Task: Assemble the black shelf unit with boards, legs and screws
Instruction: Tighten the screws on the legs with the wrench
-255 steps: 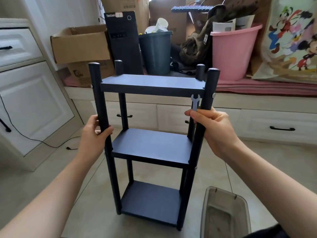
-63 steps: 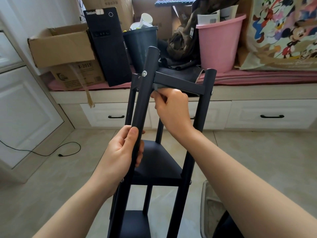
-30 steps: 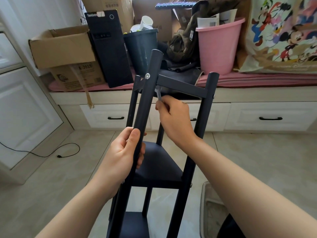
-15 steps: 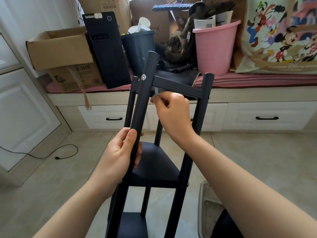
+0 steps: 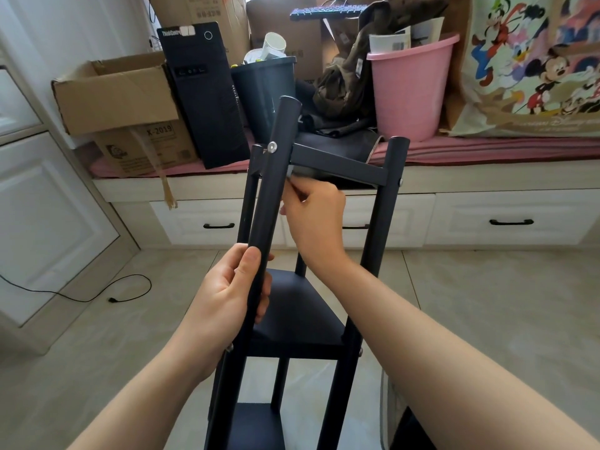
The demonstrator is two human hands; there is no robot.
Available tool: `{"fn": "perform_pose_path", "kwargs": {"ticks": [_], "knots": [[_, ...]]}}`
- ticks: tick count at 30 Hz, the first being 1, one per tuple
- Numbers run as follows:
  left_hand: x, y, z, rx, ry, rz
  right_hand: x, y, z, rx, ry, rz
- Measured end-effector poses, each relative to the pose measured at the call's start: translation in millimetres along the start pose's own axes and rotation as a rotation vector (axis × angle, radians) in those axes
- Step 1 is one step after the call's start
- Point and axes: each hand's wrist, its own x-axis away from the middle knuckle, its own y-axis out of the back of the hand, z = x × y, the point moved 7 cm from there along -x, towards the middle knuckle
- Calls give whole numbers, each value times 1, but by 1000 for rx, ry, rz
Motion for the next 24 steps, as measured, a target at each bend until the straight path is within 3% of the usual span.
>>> {"fn": "perform_pose_path", "kwargs": {"ticks": [6,12,15,20,24], "knots": [[1,-2,1,0,-7,19,-5,-7,-3,-116,-13,-115],[0,1,1,17,-4,7,-6,-14,-8,-113,-28,-113],[0,3,1,11,2,1,-2,-11,-7,-41,-11,-65],[-1,5,0,19,3,-4,15,-4,-7,91,-75,173],[-2,8,1,35,6,-27,27,18,8,161,-6,241]]}}
